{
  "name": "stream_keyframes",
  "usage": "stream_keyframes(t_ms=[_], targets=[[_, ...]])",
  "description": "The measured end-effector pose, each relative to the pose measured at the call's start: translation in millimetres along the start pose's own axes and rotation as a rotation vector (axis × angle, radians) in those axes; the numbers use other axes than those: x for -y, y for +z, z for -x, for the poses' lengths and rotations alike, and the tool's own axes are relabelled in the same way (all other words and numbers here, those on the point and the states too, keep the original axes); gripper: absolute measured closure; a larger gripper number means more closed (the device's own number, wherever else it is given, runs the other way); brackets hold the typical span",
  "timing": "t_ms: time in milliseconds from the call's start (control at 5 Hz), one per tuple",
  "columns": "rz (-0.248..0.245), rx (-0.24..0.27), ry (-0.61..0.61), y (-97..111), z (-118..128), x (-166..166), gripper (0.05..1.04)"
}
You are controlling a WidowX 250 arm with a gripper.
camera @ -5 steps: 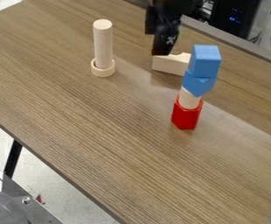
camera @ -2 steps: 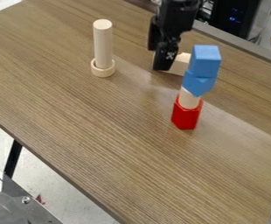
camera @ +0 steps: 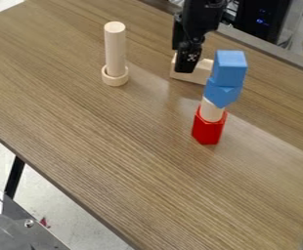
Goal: Put the arch on the cylinder
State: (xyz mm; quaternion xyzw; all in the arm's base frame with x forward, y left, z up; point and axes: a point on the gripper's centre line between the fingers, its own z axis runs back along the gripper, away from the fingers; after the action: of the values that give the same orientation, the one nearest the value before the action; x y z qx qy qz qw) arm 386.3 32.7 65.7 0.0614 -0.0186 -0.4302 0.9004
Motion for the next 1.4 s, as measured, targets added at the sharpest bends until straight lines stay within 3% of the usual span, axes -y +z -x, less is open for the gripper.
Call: stream_keyframes(t_ms=[200, 600, 1000, 1200, 1400], targets=[[-0.019, 0.0, -0.014, -1.1, -4.8, -4.4, 0.083], [0.001, -0.011, -0.02, -15.5, -15.8, -10.4, 0.118], [0.009, -0.048, -0.006, -26.5, -19.9, -20.7, 0.68], [0.03, -0.051, 0.02, -26.0, -20.5, -28.2, 0.698], [0.04, -0.006, 0.094, 1.5, -27.5, -44.0, 0.698]])
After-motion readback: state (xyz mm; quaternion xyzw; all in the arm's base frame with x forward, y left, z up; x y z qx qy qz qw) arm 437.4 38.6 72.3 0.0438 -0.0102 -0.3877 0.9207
